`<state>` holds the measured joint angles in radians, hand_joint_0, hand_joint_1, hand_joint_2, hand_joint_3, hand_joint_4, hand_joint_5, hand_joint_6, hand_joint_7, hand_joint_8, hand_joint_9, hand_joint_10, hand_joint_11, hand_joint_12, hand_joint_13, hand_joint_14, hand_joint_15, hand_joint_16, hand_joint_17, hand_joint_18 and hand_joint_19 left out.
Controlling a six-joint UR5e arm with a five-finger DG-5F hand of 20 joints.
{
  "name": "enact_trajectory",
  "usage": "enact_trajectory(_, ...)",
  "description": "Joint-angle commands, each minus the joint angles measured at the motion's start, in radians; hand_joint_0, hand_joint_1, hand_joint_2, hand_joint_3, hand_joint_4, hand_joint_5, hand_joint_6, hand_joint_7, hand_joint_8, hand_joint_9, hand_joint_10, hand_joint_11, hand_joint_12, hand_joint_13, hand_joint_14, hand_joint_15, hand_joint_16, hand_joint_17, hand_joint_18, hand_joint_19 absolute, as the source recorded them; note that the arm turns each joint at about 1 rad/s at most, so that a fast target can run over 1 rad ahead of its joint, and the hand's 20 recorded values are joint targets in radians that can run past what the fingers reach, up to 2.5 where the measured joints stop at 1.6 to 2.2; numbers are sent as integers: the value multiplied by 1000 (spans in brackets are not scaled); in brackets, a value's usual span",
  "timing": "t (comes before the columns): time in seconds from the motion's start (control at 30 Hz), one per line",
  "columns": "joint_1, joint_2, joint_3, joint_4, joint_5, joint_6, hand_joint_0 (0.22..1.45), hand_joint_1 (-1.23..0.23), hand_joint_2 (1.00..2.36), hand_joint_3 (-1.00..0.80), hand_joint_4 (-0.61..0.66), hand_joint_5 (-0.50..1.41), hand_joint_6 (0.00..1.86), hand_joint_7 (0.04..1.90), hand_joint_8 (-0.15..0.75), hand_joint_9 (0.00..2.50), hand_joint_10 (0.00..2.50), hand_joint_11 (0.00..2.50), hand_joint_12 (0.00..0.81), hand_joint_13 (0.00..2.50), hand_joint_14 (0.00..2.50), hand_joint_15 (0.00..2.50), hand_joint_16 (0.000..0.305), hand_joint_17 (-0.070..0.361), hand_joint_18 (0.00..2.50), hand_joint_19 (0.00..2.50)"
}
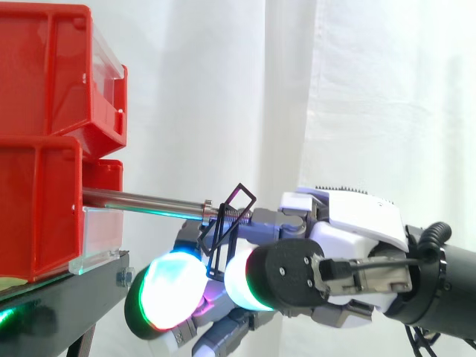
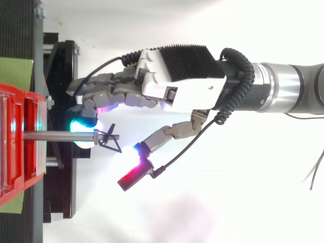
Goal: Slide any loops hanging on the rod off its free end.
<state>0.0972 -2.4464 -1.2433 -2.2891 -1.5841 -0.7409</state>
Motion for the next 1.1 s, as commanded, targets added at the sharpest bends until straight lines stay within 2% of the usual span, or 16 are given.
enact_trajectory(0.0,1,0,-21,30,1,2,577,-643,1003,-468,272,-147,503,1163,325,717,5,130,337,674,2,17,51,114,785,250)
enact_trajectory(0.27,-11,1,-21,40,-5,3,584,-579,1003,-472,247,-132,501,1278,327,741,5,141,333,687,0,17,50,113,798,255)
enact_trajectory(0.67,-13,1,-19,46,-5,3,599,-555,1004,-454,238,-125,504,1339,331,747,6,139,332,690,1,16,50,112,798,260)
enact_trajectory(1.07,-14,1,-15,46,-5,2,601,-568,1007,-425,223,-145,617,1201,331,761,5,151,332,696,1,23,50,112,804,264)
